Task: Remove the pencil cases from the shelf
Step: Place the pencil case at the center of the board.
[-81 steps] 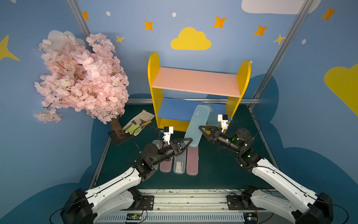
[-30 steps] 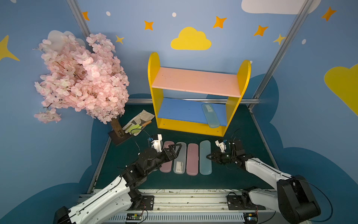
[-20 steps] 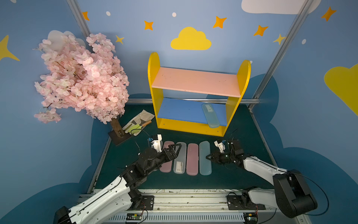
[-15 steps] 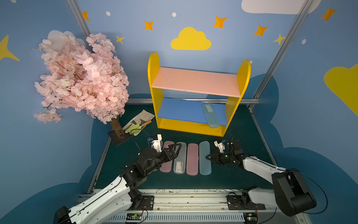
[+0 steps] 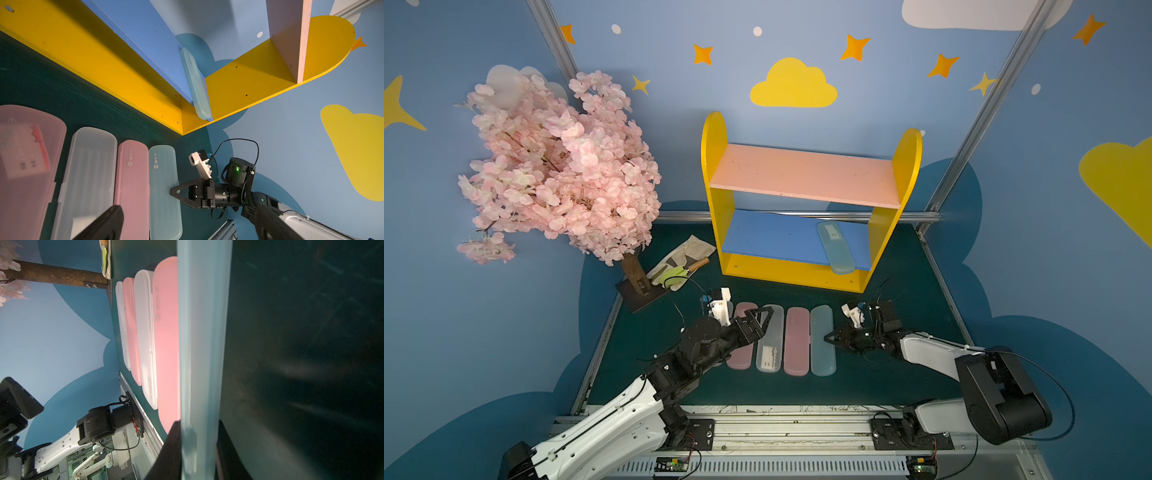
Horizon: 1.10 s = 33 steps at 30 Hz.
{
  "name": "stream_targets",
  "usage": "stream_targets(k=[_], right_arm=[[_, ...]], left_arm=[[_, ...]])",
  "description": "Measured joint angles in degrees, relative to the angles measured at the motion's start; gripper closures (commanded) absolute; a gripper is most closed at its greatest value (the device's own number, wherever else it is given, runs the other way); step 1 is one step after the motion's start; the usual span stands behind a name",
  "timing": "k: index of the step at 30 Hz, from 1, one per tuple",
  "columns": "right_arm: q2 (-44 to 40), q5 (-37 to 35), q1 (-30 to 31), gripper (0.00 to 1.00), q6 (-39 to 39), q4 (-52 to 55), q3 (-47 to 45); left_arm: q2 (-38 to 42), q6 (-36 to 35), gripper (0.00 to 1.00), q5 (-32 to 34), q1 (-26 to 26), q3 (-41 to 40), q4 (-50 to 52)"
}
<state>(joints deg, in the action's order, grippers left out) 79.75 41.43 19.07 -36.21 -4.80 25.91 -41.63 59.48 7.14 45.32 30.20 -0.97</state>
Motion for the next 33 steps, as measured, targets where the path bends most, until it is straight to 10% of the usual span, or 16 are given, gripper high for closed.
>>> stream_targets(k=[24, 33], right_arm=[[-7.0, -9.9, -0.6, 0.04, 4.3, 14.2, 1.4], [-26.6, -20.3, -0.6, 0.02, 8.2, 24.6, 2.3]], left_arm=[[-15.7, 2.6, 0.00, -3.0, 0.0, 7.2, -3.6], [-34.1, 7.3, 0.01, -6.0, 0.4, 16.7, -11.2]])
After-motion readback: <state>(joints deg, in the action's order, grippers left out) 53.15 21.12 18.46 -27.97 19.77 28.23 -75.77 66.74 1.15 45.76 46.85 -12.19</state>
